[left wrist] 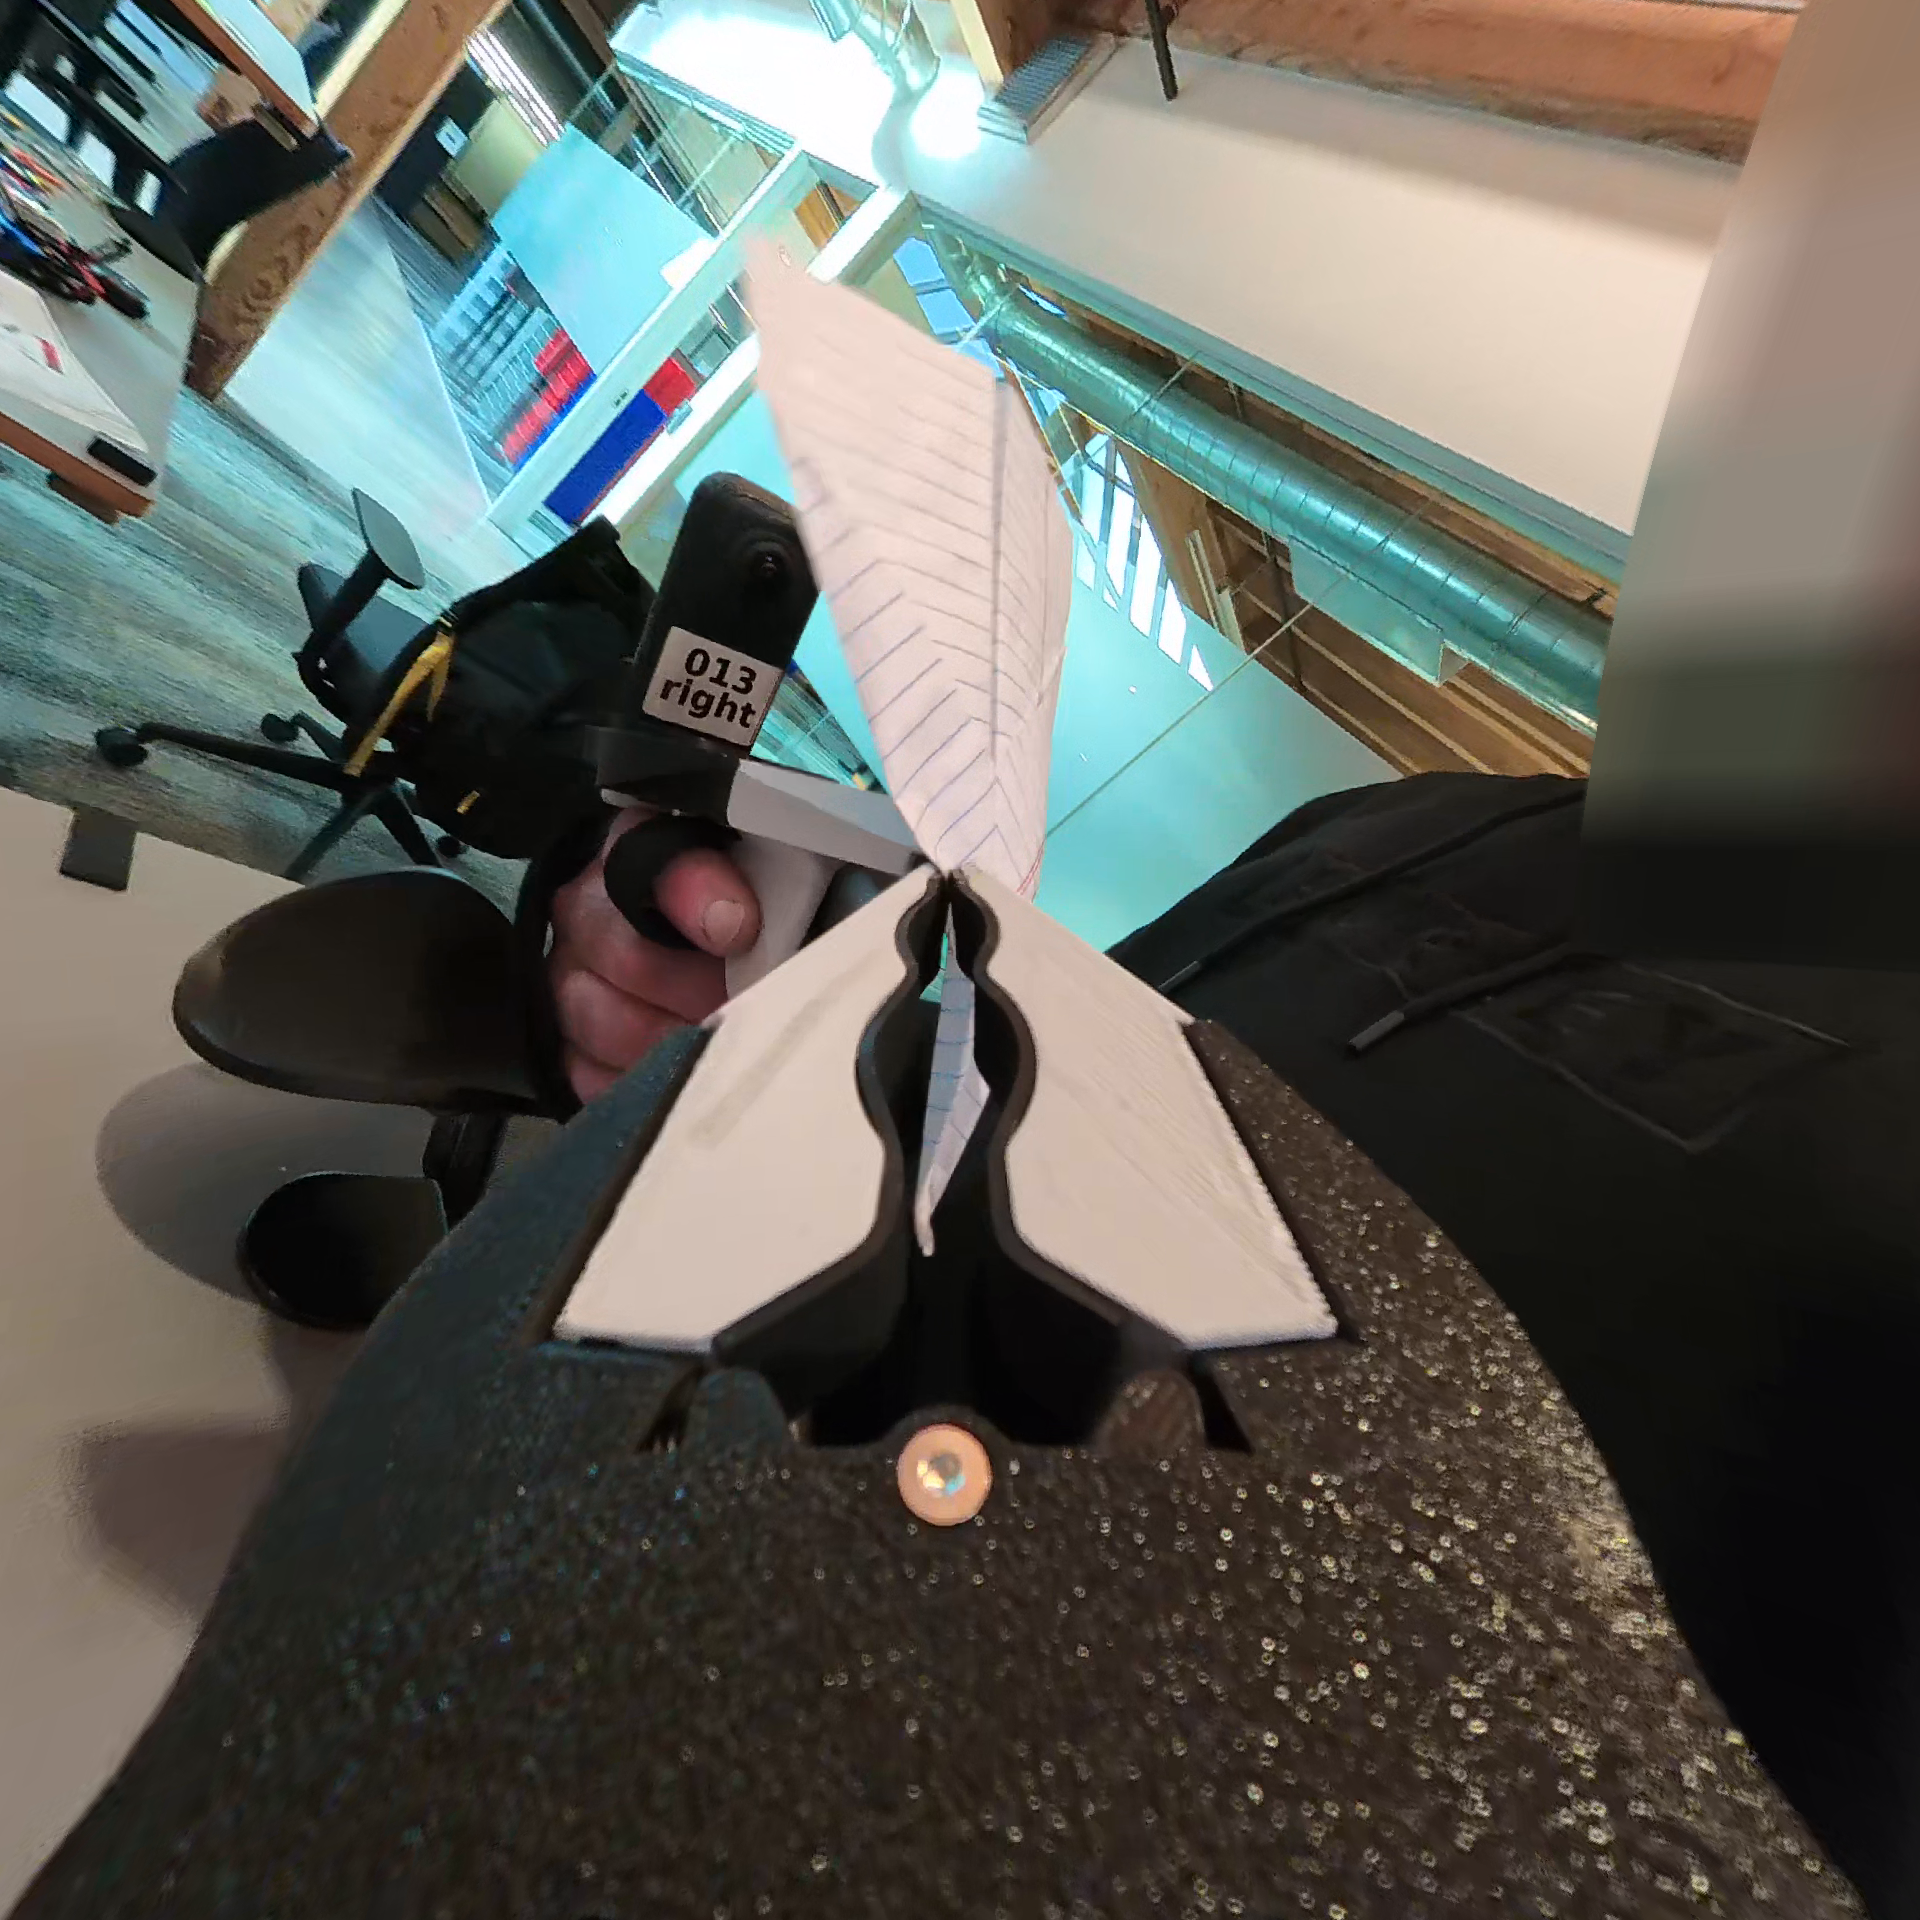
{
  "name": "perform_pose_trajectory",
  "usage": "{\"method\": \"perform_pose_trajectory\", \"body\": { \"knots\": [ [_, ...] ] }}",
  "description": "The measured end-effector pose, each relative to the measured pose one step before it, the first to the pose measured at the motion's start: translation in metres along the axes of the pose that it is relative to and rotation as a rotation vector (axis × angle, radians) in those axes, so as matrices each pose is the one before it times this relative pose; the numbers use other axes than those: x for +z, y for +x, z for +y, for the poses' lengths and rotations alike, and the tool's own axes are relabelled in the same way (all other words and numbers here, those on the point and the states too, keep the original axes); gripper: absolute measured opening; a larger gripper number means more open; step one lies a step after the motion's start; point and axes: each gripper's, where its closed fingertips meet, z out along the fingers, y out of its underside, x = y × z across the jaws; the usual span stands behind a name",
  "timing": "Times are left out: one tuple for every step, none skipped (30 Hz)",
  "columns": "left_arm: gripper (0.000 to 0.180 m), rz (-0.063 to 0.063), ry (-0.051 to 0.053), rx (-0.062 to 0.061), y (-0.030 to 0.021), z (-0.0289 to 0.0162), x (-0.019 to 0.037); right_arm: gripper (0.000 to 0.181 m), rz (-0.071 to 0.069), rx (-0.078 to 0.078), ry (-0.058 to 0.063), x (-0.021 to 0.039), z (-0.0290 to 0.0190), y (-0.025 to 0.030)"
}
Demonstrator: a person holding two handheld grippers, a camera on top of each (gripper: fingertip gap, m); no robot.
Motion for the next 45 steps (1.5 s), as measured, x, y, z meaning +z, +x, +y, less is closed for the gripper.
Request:
{"method": "perform_pose_trajectory", "body": {
  "knots": [
    [0.001, 0.0008, 0.0081, -0.0074, -0.00177, -0.00061, -0.00192, 0.0, 0.0184, -0.0088, 0.0058, 0.00083, 0.00009, 0.00155],
    [0.002, 0.0017, 0.0211, -0.0069, -0.00135, -0.00259, -0.00325, 0.0, 0.0038, 0.0021, 0.0022, 0.00167, 0.001, 0.00002],
    [0.006, -0.0054, 0.0251, -0.0046, -0.00193, -0.00363, -0.0042, 0.0, 0.0064, 0.0041, 0.0042, 0.00233, 0.00084, 0.00064],
    [0.015, -0.006, 0.0286, -0.0009, -0.00126, -0.00447, -0.00531, 0.0, 0.0167, -0.004, 0.0145, 0.0024, -0.00044, 0.00204],
    [0.017, 0.0041, 0.0235, 0.0054, 0.00119, -0.00356, -0.00613, 0.0, 0.0075, 0.0054, 0.0186, 0.00267, -0.00109, 0.00144],
    [0.019, -0.0078, 0.0019, 0.0095, 0.00017, 0.00011, -0.00558, 0.0, 0.0166, 0.0089, 0.012, 0.00282, -0.00003, 0.00359],
    [0.023, -0.0166, -0.0153, 0.0084, -0.0012, 0.00339, -0.00484, 0.0, 0.0215, -0.0005, 0.0108, 0.00315, 0.00014, 0.00381],
    [0.028, -0.0065, -0.0027, 0.0019, -0.0001, 0.00216, -0.00424, 0.0, -0.0041, -0.0022, 0.0033, 0.0041, 0.00133, -0.00054],
    [0.028, 0.0078, 0.0042, -0.0061, 0.00188, 0.00151, -0.00371, 0.0, -0.0096, 0.0024, -0.0005, 0.00485, 0.00199, -0.0014],
    [0.027, 0.0175, 0.0005, -0.0038, 0.00384, 0.00215, -0.00296, 0.0, -0.0038, 0.0031, 0.0002, 0.00521, 0.00216, -0.0005],
    [0.023, 0.0129, 0.007, 0.0126, 0.00479, 0.00123, -0.00303, 0.0, 0.002, 0.0029, -0.0035, 0.00526, 0.00286, 0.00063],
    [0.014, 0.0085, 0.0086, 0.0185, 0.00514, 0.00066, -0.00341, 0.0, 0.0002, -0.0006, -0.0042, 0.00519, 0.00318, 0.00009],
    [0.009, 0.0083, -0.0005, 0.0072, 0.0047, 0.00146, -0.00367, 0.0, -0.0071, 0.0045, -0.0002, 0.00478, 0.00269, -0.00077],
    [0.008, 0.008, -0.0027, 0.003, 0.00439, 0.00146, -0.00396, 0.0, -0.0051, 0.0061, 0.0073, 0.00433, 0.00151, -0.00046],
    [0.003, -0.0036, 0.0094, 0.0154, 0.00308, -0.00046, -0.00513, 0.0, -0.0018, 0.0014, 0.0029, 0.00421, 0.00233, -0.00001],
    [0.0, -0.0004, 0.0102, 0.017, 0.00391, -0.00092, -0.00544, 0.0, -0.0096, 0.0025, -0.003, 0.00426, 0.0032, -0.00139],
    [0.0, -0.0053, -0.0066, 0.0003, 0.00236, 0.0012, -0.00464, 0.0, -0.0055, 0.0006, -0.0037, 0.00445, 0.00333, -0.00072],
    [0.0, -0.0084, -0.0009, -0.0072, 0.00097, 0.00084, -0.00465, 0.0, -0.0018, 0.0011, -0.0013, 0.00441, 0.00297, -0.00021],
    [0.0, 0.0109, 0.0062, -0.016, 0.00314, 0.00042, -0.00436, 0.0, -0.0066, 0.0037, 0.0023, 0.00417, 0.00235, -0.00066],
    [0.004, 0.0246, 0.0089, -0.0098, 0.00569, 0.00035, -0.00431, 0.0, -0.0067, 0.0012, 0.0097, 0.00375, 0.00101, -0.00071],
    [0.012, -0.0007, 0.0006, -0.0014, 0.00238, 0.00166, -0.00384, 0.0, -0.0037, 0.0029, 0.0106, 0.0035, 0.00043, -0.00006],
    [0.013, -0.0171, -0.005, 0.0006, -0.00018, 0.00256, -0.00377, 0.0, -0.0035, -0.0033, 0.0008, 0.00367, 0.00167, -0.00045],
    [0.013, 0.0046, 0.0016, -0.0017, 0.00306, 0.00163, -0.0036, 0.0, -0.0013, -0.0079, -0.0134, 0.00411, 0.00364, -0.00049],
    [0.01, 0.0077, 0.0045, -0.0009, 0.00381, 0.0009, -0.00324, 0.0, 0.0, -0.0036, -0.012, 0.00422, 0.0034, -0.00017],
    [0.004, 0.0, 0.0084, 0.0151, 0.00335, 0.0002, -0.0033, 0.0, -0.0033, 0.002, -0.0056, 0.00387, 0.00265, -0.00039],
    [0.0, 0.0032, 0.0027, 0.0106, 0.00376, 0.00045, -0.00316, 0.0, -0.0065, 0.0055, -0.0027, 0.00301, 0.00189, -0.00067],
    [0.0, -0.0077, -0.0061, -0.0008, 0.00146, 0.001, -0.0031, 0.0, 0.0016, 0.0021, -0.0076, 0.0025, 0.00224, 0.00068],
    [0.0, -0.0217, -0.006, 0.0014, -0.00097, 0.0009, -0.00334, 0.0, 0.0038, -0.0012, -0.0077, 0.00237, 0.00215, 0.00096],
    [0.0, -0.0086, -0.0083, 0.0, 0.00066, 0.00148, -0.00309, 0.0, -0.0054, -0.0008, -0.0092, 0.00277, 0.0024, -0.00066],
    [0.0, 0.0101, -0.0066, -0.0011, 0.00346, 0.00159, -0.00254, 0.0, -0.0121, 0.0011, -0.0076, 0.00293, 0.00226, -0.00165],
    [0.0, -0.0002, 0.0021, 0.0004, 0.0019, 0.00051, -0.00224, 0.0, -0.0087, 0.0032, -0.0051, 0.00285, 0.00142, -0.00118],
    [0.0, -0.0018, 0.0029, -0.0069, 0.00095, 0.0004, -0.00226, 0.001, -0.0042, 0.0007, -0.0053, 0.00254, 0.00125, -0.00056],
    [0.0, 0.0077, -0.0026, -0.0144, 0.00164, 0.0013, -0.00188, 0.001, -0.0074, -0.0023, -0.01, 0.00208, 0.00141, -0.00126],
    [0.0, 0.0084, -0.004, -0.0118, 0.00144, 0.00161, -0.00139, 0.001, -0.0067, -0.0062, -0.0144, 0.00182, 0.00184, -0.00158],
    [0.0, 0.0085, -0.0043, -0.0111, 0.0014, 0.00169, -0.00099, 0.001, -0.0021, -0.0085, -0.0147, 0.00133, 0.00165, -0.00121],
    [0.0, 0.006, -0.0117, -0.019, 0.00028, 0.00275, -0.0005, 0.001, -0.0038, -0.0088, -0.018, 0.00102, 0.00212, -0.00163],
    [0.0, 0.0116, -0.0101, -0.0152, 0.00075, 0.00271, -0.0002, 0.001, -0.0032, -0.0096, -0.0177, 0.0007, 0.002, -0.00185],
    [0.0, 0.0111, -0.006, -0.014, 0.00053, 0.00211, 0.00018, 0.0, -0.0008, -0.0076, -0.0157, 0.00047, 0.0015, -0.00166],
    [0.0, 0.0027, -0.0025, -0.0111, -0.00083, 0.00147, 0.00034, 0.0, 0.0024, -0.0089, -0.0173, -0.00016, 0.00139, -0.00128],
    [0.0, 0.0009, -0.004, -0.0124, -0.00118, 0.00143, 0.0006, 0.0, 0.0077, -0.0164, -0.0164, -0.00081, 0.00116, -0.00066],
    [0.003, -0.0068, 0.0045, -0.0101, -0.00228, 0.0, 0.00071, 0.0, 0.0187, -0.0154, -0.0051, -0.00122, -0.00078, 0.00066],
    [0.011, -0.0233, 0.0206, 0.0048, -0.00424, -0.00283, -0.00025, 0.0, 0.0163, -0.0014, -0.0017, -0.00115, -0.00121, 0.00077],
    [0.018, -0.0369, 0.0381, 0.0104, -0.00626, -0.00626, -0.0022, 0.0, 0.0214, 0.0001, 0.0037, -0.0015, -0.00196, 0.00165],
    [0.02, -0.0036, 0.0383, -0.0016, -0.00184, -0.00685, -0.00323, 0.0, 0.0336, -0.0062, 0.0145, -0.00229, -0.0033, 0.0033],
    [0.021, 0.0007, 0.0232, 0.006, -0.00028, -0.00466, -0.00247, 0.0, 0.0369, -0.0064, 0.0198, -0.00316, -0.00417, 0.00405]
  ]
}}
